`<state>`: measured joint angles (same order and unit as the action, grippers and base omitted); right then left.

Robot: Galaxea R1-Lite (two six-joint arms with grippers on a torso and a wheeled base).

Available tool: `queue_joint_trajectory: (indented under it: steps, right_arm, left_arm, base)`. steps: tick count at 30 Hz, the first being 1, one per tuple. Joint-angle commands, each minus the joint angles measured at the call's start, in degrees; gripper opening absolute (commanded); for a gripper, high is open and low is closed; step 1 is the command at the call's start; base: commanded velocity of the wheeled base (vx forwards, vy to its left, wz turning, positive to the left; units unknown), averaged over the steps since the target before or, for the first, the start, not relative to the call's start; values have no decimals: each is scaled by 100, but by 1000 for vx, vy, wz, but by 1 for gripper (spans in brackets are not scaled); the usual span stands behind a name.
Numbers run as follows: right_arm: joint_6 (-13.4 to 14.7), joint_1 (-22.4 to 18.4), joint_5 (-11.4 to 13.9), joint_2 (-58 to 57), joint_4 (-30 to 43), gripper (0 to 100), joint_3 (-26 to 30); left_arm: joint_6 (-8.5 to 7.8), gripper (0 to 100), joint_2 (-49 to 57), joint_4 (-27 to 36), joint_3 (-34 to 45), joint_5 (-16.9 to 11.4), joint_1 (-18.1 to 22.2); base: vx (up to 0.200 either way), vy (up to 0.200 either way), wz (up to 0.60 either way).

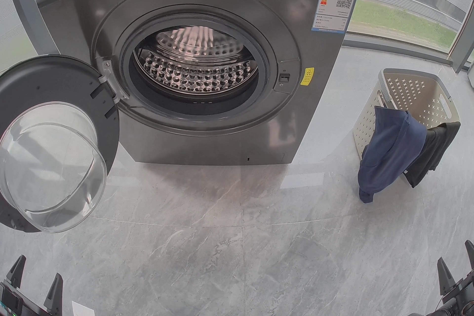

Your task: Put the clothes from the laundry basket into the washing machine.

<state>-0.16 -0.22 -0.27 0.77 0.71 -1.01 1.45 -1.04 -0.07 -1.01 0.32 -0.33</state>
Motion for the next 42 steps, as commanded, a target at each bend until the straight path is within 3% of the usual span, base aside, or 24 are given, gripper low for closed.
queue_joint_trajectory:
  steps: [1, 42]
  right_arm:
    - [-2, -4, -8, -33, 0, 100, 75]
    - [-2, -4, -8, -33, 0, 100, 75]
  left_arm:
    - [-4, 100, 68, -1, 101, 3, -2]
    - [40, 100, 68, -1, 101, 12, -2]
  base:
    - [0, -200, 0]
    - [0, -200, 0]
